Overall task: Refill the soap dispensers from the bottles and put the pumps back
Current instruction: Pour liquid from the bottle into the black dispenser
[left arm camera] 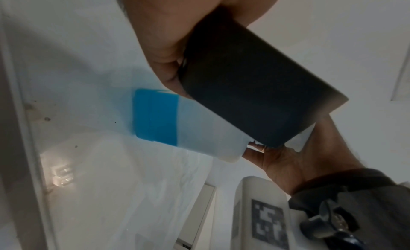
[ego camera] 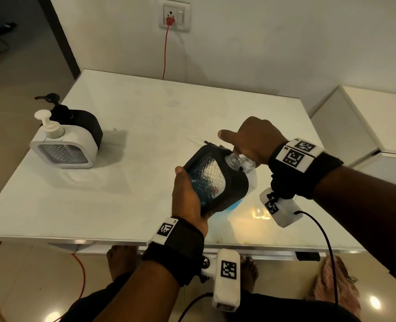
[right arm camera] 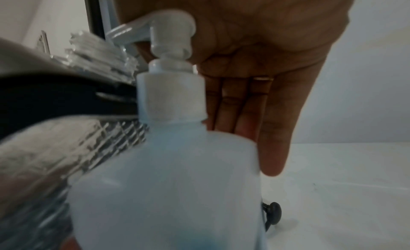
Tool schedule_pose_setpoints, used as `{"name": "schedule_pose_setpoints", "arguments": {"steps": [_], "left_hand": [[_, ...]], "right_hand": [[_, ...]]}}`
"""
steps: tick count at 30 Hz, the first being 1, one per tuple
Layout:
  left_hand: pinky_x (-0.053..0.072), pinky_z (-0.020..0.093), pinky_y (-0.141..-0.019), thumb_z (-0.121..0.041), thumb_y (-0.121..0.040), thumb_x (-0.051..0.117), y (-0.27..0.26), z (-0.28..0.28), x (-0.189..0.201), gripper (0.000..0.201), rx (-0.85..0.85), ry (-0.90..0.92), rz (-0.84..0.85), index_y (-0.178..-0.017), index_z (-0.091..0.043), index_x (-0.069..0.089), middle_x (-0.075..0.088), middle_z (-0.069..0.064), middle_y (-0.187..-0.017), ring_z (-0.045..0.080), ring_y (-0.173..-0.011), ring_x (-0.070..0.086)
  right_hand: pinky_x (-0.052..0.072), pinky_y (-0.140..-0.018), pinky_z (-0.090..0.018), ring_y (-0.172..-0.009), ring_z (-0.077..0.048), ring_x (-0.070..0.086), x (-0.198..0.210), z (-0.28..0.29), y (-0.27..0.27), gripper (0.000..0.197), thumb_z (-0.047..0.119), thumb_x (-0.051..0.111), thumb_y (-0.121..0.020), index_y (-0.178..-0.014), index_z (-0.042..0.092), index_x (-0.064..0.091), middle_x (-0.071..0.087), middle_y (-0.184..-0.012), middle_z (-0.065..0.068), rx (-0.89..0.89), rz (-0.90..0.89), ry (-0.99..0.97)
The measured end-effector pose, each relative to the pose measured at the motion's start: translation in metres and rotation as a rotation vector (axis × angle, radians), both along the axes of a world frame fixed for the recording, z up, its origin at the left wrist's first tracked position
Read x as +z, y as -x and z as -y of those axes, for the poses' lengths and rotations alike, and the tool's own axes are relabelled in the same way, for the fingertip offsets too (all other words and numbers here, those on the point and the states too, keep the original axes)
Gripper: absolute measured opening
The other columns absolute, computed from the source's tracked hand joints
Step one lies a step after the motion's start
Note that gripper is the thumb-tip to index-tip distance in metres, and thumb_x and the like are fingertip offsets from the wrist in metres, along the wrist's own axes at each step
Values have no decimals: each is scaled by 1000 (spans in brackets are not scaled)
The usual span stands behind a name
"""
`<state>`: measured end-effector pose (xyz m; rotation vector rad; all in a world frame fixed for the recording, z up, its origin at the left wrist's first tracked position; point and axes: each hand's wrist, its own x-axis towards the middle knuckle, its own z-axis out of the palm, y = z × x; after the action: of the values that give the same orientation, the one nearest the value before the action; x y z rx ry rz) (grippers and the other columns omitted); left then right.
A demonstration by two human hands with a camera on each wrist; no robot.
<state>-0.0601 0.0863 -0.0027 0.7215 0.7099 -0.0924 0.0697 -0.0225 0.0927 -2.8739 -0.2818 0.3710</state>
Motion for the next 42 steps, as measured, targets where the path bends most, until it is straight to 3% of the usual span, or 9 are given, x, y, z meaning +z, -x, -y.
{"name": "schedule_pose_setpoints", "arguments": {"steps": [6,12,16,21,28,34,38,39,42], "left_hand": [[64,38,-71,-69,-105,27,2,-1,8,59,-26,30,19,-138,-34,61,69,8,-131,32,-114,69],[64,38,-67,-70,-105,27,0,-1,8,61,-39,18,16,-140,-33,61,69,9,-133,34,-117,68],[64,38,-70,-69,-105,27,0,-1,8,61,-34,16,16,-140,-33,61,69,9,-134,34,-118,68],[63,43,-81,-68,-105,28,2,0,9,58,-42,14,14,-139,-34,60,68,9,-133,34,-118,67],[63,36,-70,-68,-105,27,1,0,11,58,-54,-4,18,-138,-35,60,69,7,-132,32,-116,68],[65,39,-73,-69,-105,28,2,0,10,58,-42,8,14,-139,-35,60,68,8,-134,34,-119,67],[63,43,-81,-68,-105,28,1,0,9,57,-39,19,23,-138,-35,61,68,8,-131,34,-117,67],[63,42,-80,-68,-105,29,1,0,9,57,-38,21,22,-138,-34,61,68,8,-130,34,-116,68],[64,40,-73,-68,-105,29,0,-1,9,57,-39,16,16,-138,-34,61,68,8,-131,34,-116,68]], "right_hand": [[51,-71,-36,-60,-26,66,5,-3,-3,94,99,24,-57,-51,10,54,64,-54,-6,95,-42,-62],[42,-68,-38,-54,-20,49,1,0,-3,70,70,52,-88,-53,10,43,48,-52,-4,74,74,-31],[37,-67,-35,-60,-23,51,-3,-1,-3,66,69,50,-90,-59,11,46,49,-58,-4,68,87,0],[52,-69,-35,-62,-27,68,1,2,-8,84,87,40,-75,-67,8,66,66,-60,-6,82,-65,-83],[36,-65,-34,-59,-21,49,1,-1,-5,63,64,58,-90,-59,10,45,49,-58,-4,62,51,-10],[51,-80,-40,-71,-26,64,-5,2,-9,82,81,42,-85,-69,4,64,68,-69,-8,54,5,-80],[54,-88,-42,-64,-20,63,-3,2,-8,113,103,20,-54,-87,9,73,66,-63,1,98,-75,-108],[55,-83,-40,-63,-20,62,-4,3,-8,110,104,20,-53,-84,11,71,64,-62,1,92,-79,-108],[49,-63,-33,-62,-22,59,-5,3,-5,66,74,48,-86,-65,12,57,59,-65,-4,13,-4,-85]]}}
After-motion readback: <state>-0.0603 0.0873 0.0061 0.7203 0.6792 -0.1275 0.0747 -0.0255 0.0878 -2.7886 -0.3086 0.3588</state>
